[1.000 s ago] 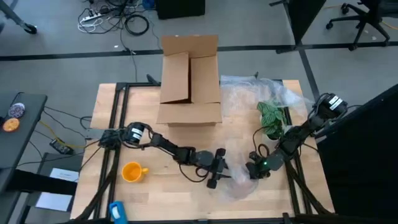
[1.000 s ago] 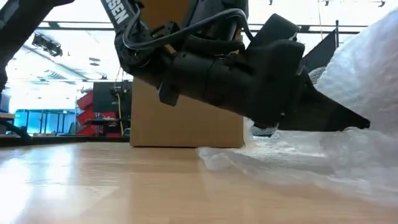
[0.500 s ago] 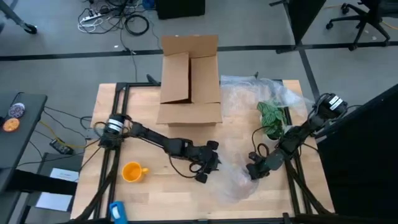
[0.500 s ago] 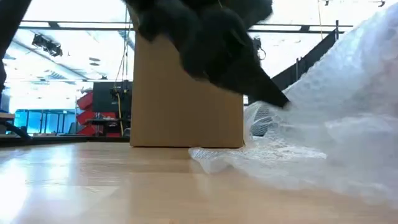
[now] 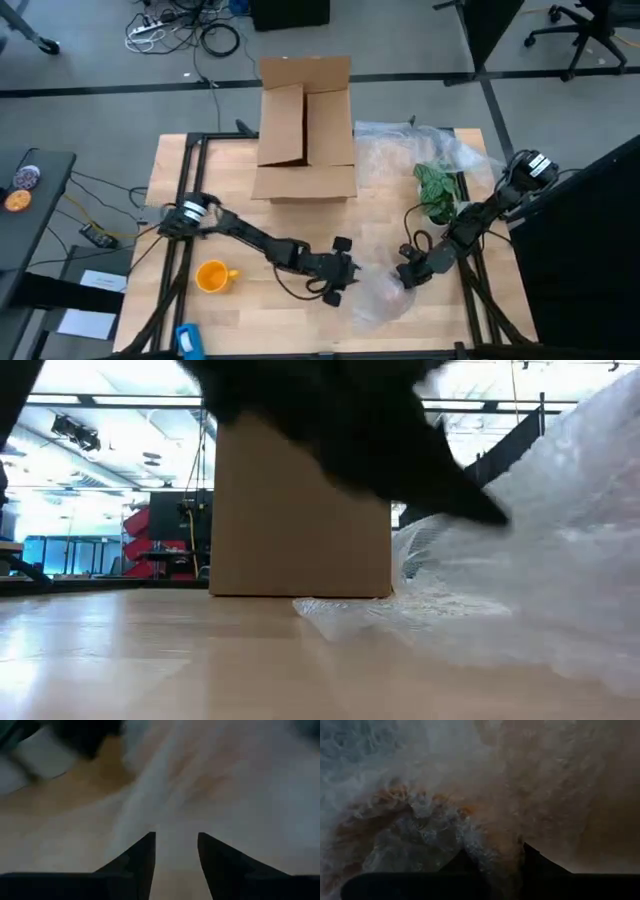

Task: Wrap mug
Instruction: Wrap the orange cup with the bubble wrap

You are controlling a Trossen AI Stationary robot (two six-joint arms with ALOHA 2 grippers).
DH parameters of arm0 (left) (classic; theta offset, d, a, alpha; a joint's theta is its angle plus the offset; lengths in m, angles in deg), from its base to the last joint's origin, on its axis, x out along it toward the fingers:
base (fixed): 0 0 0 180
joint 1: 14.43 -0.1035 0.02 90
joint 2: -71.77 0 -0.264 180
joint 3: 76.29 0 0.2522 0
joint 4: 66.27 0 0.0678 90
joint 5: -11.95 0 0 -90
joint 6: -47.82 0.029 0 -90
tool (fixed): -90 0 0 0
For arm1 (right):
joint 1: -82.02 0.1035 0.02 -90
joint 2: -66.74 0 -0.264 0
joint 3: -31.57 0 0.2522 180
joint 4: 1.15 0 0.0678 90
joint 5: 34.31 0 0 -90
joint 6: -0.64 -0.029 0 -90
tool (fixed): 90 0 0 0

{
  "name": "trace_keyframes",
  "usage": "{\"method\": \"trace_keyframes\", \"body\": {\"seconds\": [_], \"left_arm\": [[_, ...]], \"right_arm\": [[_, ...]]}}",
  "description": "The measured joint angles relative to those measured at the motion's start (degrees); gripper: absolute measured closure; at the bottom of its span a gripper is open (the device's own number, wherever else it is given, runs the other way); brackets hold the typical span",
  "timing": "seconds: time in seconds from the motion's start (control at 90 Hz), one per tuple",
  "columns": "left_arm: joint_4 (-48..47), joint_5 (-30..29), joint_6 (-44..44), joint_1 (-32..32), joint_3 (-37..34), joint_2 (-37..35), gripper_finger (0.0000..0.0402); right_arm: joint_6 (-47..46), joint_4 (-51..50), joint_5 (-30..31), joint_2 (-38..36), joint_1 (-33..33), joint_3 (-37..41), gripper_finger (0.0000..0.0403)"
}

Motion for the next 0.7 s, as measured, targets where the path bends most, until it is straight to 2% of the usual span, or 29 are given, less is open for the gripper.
{"method": "trace_keyframes", "body": {"seconds": [0.111,0.233,0.467,0.578,0.7], "left_arm": [[6.15,0.22,-2.46,-1.54,1.96,4.78,0.027],[6.91,2.99,-2.88,-2.28,5.89,8.92,0.027],[5.3,5.66,-2.11,-2.02,9.81,12.03,0.027],[4.55,5.67,-1.0,-1.99,9.81,12.03,0.027],[4.16,5.69,-0.89,-1.99,9.63,12.03,0.027]], "right_arm": [[1.7,0.84,0.5,0.11,-0.06,0.07,0.0379],[0.79,1.46,0.73,0.17,-0.58,-0.02,0.0379],[-17.54,-0.25,-2.14,0.09,-1.1,-0.22,0.0377],[-24.07,-0.14,-3.02,0.09,-1.31,-0.22,0.0354],[-27.25,-0.03,-3.29,0.07,-1.61,-0.24,0.033]]}}
